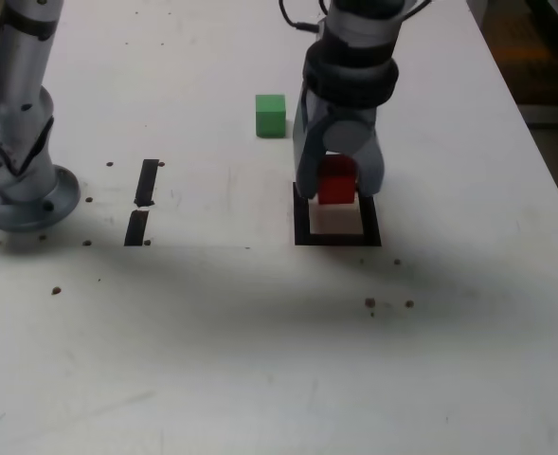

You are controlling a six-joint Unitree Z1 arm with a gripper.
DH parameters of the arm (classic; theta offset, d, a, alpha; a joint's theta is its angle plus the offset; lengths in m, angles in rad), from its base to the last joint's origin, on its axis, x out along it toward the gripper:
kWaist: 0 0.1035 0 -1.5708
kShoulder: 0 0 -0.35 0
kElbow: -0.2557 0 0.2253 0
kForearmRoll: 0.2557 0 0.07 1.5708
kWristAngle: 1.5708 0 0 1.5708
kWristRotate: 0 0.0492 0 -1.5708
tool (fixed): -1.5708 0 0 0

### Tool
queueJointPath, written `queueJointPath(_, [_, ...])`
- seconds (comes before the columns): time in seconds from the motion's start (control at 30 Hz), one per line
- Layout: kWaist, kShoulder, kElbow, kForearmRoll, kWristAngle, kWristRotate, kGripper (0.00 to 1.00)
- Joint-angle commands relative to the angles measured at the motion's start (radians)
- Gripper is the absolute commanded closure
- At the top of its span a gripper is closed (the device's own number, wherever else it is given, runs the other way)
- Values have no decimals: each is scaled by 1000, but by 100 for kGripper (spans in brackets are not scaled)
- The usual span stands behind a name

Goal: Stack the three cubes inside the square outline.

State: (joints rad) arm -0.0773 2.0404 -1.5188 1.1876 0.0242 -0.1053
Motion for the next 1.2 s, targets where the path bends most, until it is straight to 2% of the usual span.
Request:
queueJointPath(0.0, [1, 16, 9, -18, 3, -3, 76])
queueJointPath(0.17, [1, 51, 6, -42, 9, -4, 76])
queueJointPath(0.47, [1, 54, 4, -29, 32, -7, 76])
queueJointPath(0.63, [1, 58, 5, -29, 31, -7, 70])
queueJointPath(0.8, [1, 57, 9, -25, 26, -6, 53])
queueJointPath(1.1, [1, 53, 3, -13, 22, -4, 4])
queueJointPath(1.17, [1, 45, -10, 0, 23, -4, 1])
